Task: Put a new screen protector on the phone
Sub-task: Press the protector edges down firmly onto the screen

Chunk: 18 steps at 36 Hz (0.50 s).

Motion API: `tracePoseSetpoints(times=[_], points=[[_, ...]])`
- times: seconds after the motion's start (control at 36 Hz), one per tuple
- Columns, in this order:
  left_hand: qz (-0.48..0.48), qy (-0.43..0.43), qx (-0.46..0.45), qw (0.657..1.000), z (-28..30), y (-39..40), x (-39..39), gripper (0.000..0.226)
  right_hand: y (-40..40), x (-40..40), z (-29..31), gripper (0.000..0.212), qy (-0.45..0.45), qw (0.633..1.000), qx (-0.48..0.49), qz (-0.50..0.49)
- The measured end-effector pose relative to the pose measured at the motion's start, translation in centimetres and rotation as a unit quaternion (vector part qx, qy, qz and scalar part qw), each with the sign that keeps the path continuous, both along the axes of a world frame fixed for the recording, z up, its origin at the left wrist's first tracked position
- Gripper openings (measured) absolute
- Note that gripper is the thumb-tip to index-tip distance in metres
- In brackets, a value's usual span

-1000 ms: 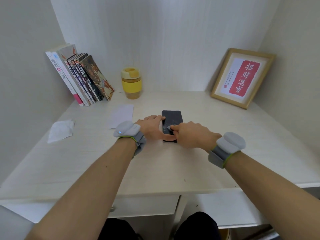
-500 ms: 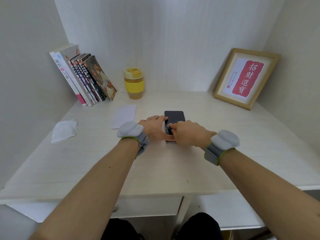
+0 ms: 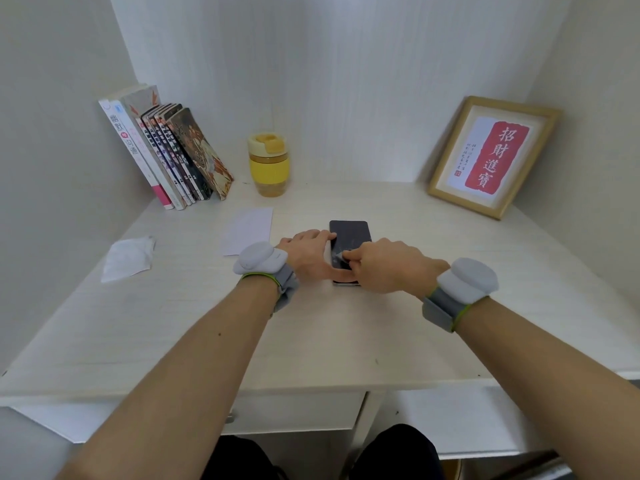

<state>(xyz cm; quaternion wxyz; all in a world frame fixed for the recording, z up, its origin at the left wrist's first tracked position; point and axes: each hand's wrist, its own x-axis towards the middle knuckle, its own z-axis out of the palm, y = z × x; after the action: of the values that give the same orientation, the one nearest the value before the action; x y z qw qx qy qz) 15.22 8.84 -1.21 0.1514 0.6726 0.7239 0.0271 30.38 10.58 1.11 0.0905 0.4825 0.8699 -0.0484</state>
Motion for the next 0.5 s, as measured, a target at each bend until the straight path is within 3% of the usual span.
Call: tracePoseSetpoints(times=[0.22, 0.5], points=[[0.002, 0.006, -0.003, 1.0, -0.2, 0.2, -0.1, 0.107, 0.7, 0.5, 1.1, 0.039, -0.05, 0.998, 0.0, 0.048], [0.003, 0.003, -0.009, 1.0, -0.1, 0.2, -0.2, 0.108, 1.1, 1.7, 1.4, 0.04, -0.01, 0.994, -0.044, 0.096]])
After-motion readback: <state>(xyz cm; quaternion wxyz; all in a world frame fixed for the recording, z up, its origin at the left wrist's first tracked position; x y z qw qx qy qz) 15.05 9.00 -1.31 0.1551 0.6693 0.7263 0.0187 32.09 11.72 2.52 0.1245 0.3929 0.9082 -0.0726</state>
